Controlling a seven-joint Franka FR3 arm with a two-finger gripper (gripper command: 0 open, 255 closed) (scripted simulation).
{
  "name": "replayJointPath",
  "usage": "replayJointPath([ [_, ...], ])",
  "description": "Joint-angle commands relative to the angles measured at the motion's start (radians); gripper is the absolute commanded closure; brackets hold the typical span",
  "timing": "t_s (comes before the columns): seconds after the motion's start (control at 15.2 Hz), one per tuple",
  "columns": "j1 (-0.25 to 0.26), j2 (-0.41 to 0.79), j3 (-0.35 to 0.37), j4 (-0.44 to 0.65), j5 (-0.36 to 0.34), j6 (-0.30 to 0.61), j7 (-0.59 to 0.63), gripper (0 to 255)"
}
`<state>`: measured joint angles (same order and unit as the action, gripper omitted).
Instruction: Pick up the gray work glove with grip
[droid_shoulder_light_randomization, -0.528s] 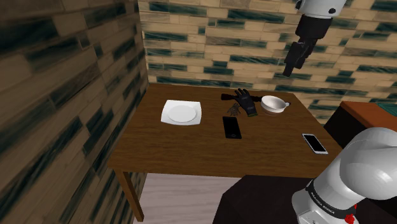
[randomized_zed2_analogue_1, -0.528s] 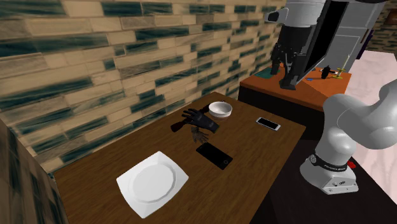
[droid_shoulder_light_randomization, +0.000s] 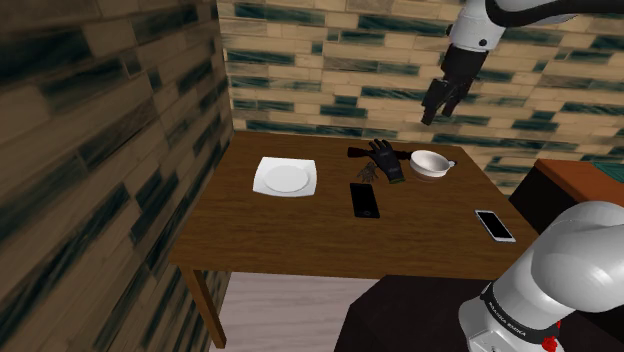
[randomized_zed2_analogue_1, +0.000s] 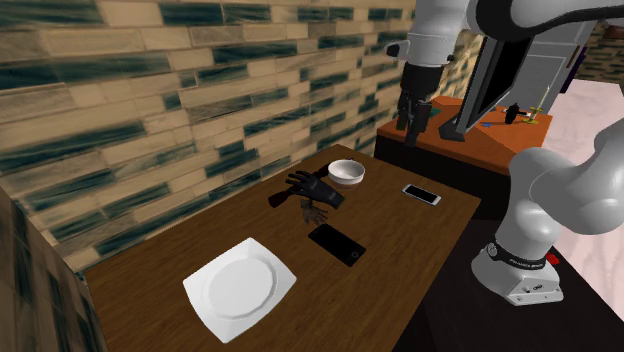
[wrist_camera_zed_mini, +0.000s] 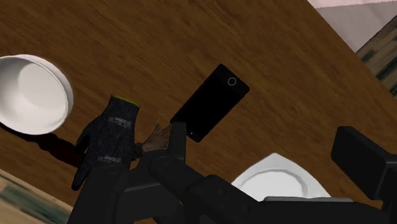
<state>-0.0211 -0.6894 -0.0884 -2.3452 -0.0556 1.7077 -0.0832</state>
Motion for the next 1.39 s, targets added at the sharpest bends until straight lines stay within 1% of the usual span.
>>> replayJointPath([
  [0.0,-0.012,0.044,-0.023,-0.009,0.004,0.068,0.003,0],
  [0.4,-0.037,0.209,-0.097,-0.005,0.035,0.262,-0.001,0],
  [0.73,-0.047,0.367,-0.160,0.031,0.091,0.406,-0.024,0],
  [0.99,-0.050,0.503,-0.208,0.082,0.167,0.503,-0.059,0],
  [1.32,-0.063,0.684,-0.255,0.172,0.303,0.594,-0.129,0],
])
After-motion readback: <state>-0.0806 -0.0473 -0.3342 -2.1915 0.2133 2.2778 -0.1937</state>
